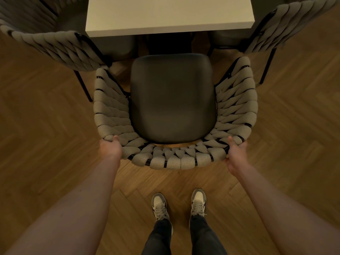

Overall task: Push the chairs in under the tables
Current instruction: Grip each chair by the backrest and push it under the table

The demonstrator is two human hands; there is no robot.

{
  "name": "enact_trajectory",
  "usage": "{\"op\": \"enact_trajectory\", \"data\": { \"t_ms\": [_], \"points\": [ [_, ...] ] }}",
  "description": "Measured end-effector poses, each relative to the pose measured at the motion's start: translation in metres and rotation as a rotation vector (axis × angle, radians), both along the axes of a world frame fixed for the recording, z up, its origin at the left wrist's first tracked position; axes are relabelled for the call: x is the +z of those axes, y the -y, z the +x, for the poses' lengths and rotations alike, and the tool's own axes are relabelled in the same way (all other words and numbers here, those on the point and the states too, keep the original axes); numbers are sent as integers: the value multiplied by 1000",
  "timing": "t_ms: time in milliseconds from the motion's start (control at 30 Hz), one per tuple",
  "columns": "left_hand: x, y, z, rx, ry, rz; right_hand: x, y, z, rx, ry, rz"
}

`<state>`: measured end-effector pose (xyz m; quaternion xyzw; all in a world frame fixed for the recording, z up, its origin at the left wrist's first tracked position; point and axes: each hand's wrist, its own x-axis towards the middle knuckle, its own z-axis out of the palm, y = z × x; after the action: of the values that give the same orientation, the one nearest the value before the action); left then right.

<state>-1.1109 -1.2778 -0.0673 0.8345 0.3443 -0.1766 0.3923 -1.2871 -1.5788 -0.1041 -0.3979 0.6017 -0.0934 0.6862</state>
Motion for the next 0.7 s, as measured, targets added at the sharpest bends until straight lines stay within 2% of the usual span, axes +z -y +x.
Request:
{"op": "enact_trajectory", "data": {
  "t_ms": [267, 700],
  "points": [
    [2, -1, 0, -19, -12, 16, -1, -2, 0, -13, 16, -13],
    [-6, -11, 4, -6, -15, -86, -3, -5, 0, -31, -15, -68]
  ]
}}
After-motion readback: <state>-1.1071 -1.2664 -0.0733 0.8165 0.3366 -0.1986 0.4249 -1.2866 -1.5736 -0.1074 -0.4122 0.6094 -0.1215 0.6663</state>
